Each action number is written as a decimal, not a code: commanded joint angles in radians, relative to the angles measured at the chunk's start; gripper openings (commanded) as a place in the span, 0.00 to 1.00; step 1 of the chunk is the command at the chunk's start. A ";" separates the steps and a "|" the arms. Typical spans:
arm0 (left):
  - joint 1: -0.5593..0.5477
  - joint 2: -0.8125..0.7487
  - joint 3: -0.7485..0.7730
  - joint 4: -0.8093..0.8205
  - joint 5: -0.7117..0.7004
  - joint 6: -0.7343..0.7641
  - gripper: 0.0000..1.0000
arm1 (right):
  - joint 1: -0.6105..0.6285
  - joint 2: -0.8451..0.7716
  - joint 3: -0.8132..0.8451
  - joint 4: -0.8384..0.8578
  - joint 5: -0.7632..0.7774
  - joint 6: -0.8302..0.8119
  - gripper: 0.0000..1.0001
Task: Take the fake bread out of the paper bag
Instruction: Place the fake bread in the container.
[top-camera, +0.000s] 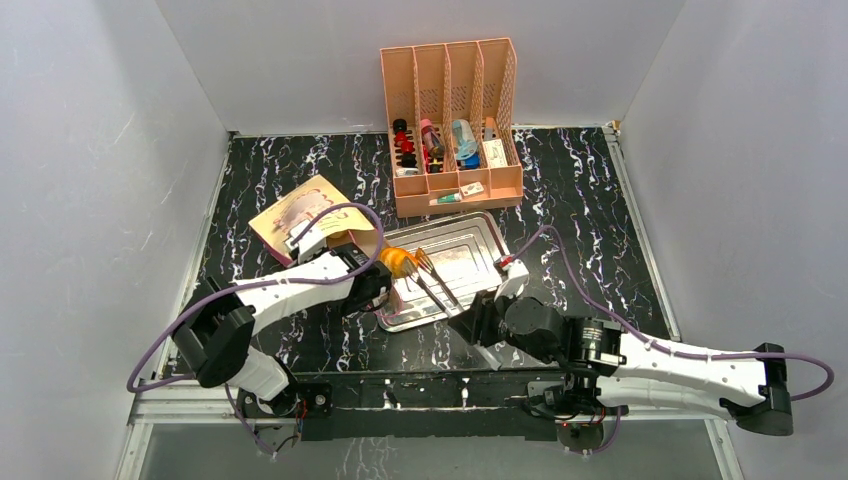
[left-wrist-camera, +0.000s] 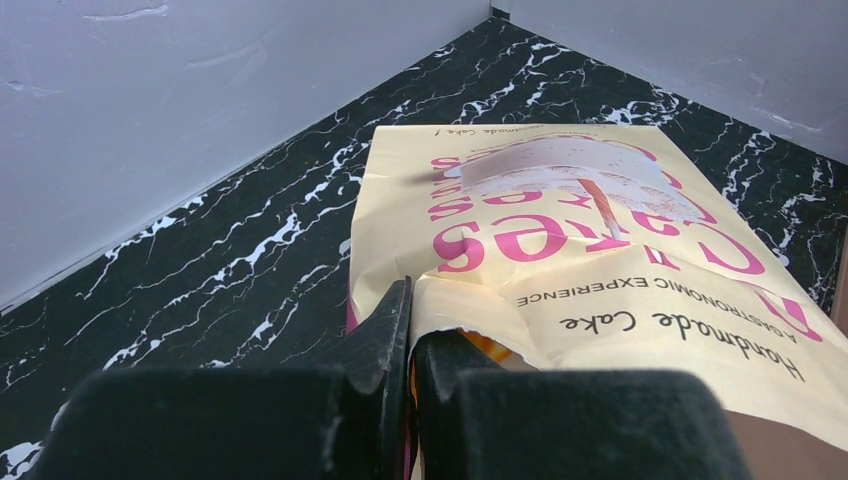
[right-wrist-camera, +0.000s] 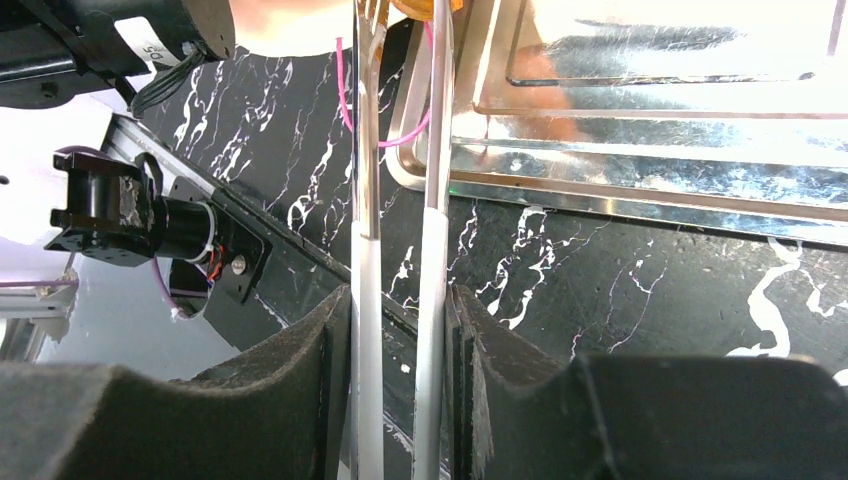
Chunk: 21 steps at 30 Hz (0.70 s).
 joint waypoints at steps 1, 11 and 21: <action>0.024 -0.014 -0.008 -0.025 -0.052 -0.230 0.00 | 0.003 -0.036 0.021 0.029 0.073 0.027 0.00; 0.045 -0.057 -0.050 -0.025 -0.056 -0.219 0.00 | 0.003 -0.041 -0.079 0.076 0.071 0.089 0.00; 0.061 -0.113 -0.076 -0.025 -0.064 -0.197 0.00 | 0.003 -0.061 -0.167 0.097 0.068 0.140 0.00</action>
